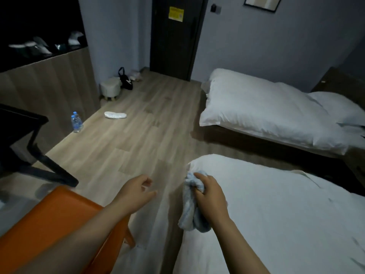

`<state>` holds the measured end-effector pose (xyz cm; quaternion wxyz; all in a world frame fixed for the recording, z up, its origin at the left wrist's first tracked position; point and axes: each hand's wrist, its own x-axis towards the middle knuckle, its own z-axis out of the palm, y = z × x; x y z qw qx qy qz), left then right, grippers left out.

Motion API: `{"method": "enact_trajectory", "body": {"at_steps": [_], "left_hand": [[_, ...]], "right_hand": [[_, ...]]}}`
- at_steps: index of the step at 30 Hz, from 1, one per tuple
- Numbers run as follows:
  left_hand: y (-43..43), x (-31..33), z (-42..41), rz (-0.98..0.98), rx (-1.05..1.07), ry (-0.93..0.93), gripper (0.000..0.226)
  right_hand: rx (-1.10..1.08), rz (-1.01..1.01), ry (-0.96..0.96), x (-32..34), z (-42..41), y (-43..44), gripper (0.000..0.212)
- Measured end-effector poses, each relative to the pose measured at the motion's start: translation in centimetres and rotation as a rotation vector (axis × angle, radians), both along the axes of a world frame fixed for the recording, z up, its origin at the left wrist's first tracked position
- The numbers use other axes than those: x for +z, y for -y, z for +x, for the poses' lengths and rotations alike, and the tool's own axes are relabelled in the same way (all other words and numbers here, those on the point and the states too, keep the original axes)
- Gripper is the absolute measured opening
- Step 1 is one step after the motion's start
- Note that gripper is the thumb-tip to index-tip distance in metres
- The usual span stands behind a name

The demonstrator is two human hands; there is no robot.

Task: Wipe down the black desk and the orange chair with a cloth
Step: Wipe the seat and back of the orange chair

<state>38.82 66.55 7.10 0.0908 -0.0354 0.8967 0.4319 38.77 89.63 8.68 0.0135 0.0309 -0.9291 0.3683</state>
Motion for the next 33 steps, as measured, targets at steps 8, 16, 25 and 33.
{"method": "enact_trajectory", "body": {"at_steps": [8, 16, 25, 33], "left_hand": [[1.1, -0.7, -10.8, 0.042, 0.270, -0.038, 0.027], [6.2, -3.5, -22.5, 0.069, 0.521, 0.010, 0.024], [12.7, -1.5, -30.7, 0.086, 0.740, -0.003, 0.027], [17.7, -3.4, -27.0, 0.101, 1.229, 0.055, 0.029]], "right_hand": [[0.244, -0.032, -0.078, 1.0, -16.0, 1.9, 0.031], [0.440, 0.023, -0.085, 0.1, -32.9, 7.7, 0.021], [0.700, 0.089, -0.090, 2.4, -45.1, 18.4, 0.025], [1.205, 0.089, -0.010, 0.4, -48.9, 33.6, 0.034]]}}
